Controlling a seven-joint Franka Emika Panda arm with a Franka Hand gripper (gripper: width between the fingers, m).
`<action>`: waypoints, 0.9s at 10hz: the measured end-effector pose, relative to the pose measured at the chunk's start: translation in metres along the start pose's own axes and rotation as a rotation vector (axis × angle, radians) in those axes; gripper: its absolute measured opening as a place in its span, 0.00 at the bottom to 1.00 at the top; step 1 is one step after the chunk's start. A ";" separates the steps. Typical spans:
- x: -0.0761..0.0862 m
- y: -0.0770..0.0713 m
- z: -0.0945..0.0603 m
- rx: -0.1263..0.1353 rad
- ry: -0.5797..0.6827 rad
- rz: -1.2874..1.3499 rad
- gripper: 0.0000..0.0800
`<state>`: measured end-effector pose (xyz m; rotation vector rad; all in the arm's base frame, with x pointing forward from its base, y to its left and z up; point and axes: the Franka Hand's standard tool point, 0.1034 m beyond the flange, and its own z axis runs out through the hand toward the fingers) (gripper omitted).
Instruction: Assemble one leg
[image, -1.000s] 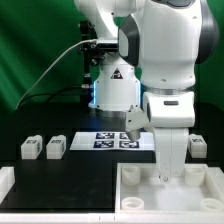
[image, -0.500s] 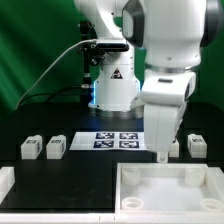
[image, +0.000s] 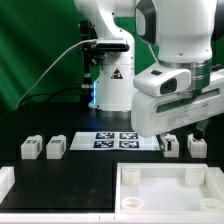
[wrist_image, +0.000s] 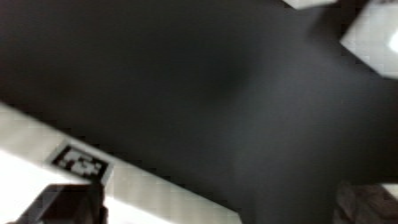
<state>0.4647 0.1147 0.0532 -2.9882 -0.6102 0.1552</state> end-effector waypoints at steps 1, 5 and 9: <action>-0.004 -0.019 0.009 0.003 0.003 0.189 0.81; -0.007 -0.045 0.016 0.008 -0.043 0.348 0.81; -0.028 -0.063 0.017 0.038 -0.450 0.366 0.81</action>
Offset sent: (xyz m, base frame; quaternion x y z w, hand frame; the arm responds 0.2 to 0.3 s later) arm 0.0000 0.0000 0.0000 0.0000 -0.0899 0.0000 0.9960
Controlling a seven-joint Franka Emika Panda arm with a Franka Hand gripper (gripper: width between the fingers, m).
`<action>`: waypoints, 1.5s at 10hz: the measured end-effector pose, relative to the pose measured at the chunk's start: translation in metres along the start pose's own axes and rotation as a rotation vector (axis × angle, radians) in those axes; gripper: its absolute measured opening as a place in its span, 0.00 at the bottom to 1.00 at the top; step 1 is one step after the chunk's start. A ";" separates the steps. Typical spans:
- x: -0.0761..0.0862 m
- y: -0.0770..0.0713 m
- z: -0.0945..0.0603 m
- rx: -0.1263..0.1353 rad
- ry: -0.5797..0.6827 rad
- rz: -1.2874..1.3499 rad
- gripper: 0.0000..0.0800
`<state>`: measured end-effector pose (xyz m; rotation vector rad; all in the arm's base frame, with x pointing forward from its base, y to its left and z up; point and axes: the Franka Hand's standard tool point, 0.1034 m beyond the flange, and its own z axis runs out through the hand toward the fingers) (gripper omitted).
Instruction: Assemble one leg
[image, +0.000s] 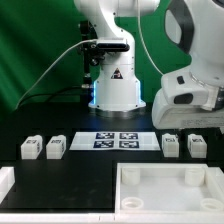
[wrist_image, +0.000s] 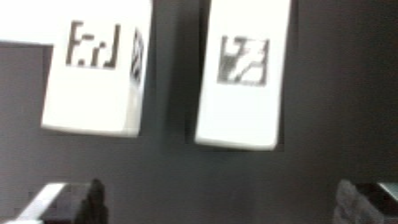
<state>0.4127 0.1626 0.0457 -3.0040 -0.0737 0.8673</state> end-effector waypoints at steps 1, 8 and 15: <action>-0.003 0.000 0.001 -0.004 -0.089 0.003 0.81; -0.007 -0.006 0.018 -0.022 -0.393 0.001 0.81; -0.018 -0.015 0.055 -0.033 -0.414 -0.013 0.81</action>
Offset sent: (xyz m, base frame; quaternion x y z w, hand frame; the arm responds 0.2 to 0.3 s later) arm 0.0000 0.0000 0.0000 0.0000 -0.2667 0.0000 0.9638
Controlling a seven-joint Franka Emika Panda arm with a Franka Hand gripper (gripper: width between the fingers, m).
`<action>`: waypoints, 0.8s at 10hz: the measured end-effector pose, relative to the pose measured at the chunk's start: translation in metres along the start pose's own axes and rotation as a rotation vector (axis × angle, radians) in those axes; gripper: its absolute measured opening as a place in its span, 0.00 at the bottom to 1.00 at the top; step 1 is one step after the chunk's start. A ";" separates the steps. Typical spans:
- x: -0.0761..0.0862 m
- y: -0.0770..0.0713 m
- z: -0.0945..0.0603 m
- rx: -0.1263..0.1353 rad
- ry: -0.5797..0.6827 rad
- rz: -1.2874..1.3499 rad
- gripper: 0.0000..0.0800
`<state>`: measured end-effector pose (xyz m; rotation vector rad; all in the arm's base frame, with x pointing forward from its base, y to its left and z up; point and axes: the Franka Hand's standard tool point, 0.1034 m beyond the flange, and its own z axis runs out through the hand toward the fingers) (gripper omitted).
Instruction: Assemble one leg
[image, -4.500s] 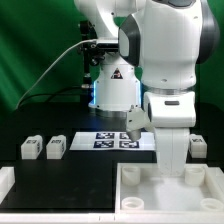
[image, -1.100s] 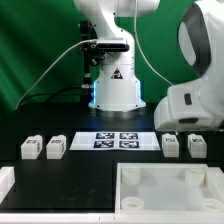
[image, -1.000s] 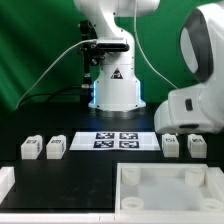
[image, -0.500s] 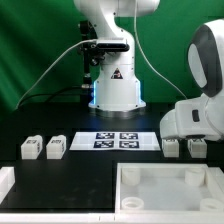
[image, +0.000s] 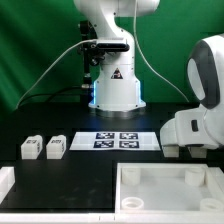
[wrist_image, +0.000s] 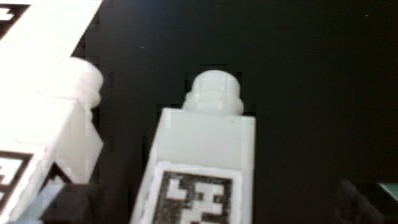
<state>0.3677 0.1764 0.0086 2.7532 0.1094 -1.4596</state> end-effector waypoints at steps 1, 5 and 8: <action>0.000 0.000 0.000 0.000 0.000 -0.001 0.81; 0.000 0.000 0.000 0.000 0.000 -0.003 0.46; 0.000 0.000 0.000 0.000 -0.001 -0.004 0.36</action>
Offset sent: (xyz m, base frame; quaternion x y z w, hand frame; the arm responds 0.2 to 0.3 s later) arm 0.0000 0.0000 0.0000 0.0000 0.0000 0.0000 1.0000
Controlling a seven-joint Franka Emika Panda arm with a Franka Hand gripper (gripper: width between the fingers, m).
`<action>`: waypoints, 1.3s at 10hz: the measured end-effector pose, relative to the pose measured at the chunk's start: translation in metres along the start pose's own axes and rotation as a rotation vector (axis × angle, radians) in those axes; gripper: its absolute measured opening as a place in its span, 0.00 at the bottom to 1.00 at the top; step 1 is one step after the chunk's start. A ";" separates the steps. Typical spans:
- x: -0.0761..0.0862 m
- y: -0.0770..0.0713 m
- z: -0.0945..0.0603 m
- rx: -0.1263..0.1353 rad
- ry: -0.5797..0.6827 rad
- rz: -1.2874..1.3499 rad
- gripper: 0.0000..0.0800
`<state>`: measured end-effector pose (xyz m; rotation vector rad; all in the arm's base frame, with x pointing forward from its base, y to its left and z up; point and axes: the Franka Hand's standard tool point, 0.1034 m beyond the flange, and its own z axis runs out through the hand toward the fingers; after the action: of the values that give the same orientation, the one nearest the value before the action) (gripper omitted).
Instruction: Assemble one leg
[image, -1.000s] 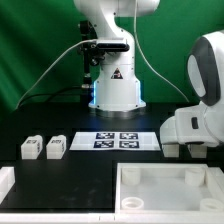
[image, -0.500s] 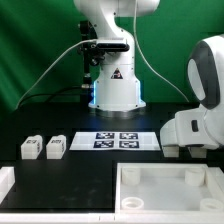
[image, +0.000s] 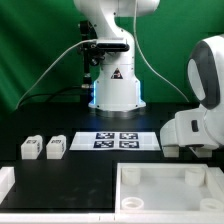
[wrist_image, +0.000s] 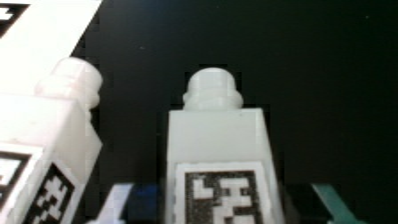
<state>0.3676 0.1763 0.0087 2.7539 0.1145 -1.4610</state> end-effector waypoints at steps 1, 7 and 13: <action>0.000 0.000 0.000 0.000 0.000 0.000 0.36; -0.008 0.004 -0.017 -0.011 0.007 -0.013 0.36; -0.056 0.030 -0.151 -0.034 0.452 -0.065 0.36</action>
Offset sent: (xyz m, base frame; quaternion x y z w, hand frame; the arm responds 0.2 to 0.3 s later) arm 0.0000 0.0000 0.0000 0.0000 0.0000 0.0000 1.0000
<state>0.4634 0.1520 0.1395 3.0217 0.2336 -0.8091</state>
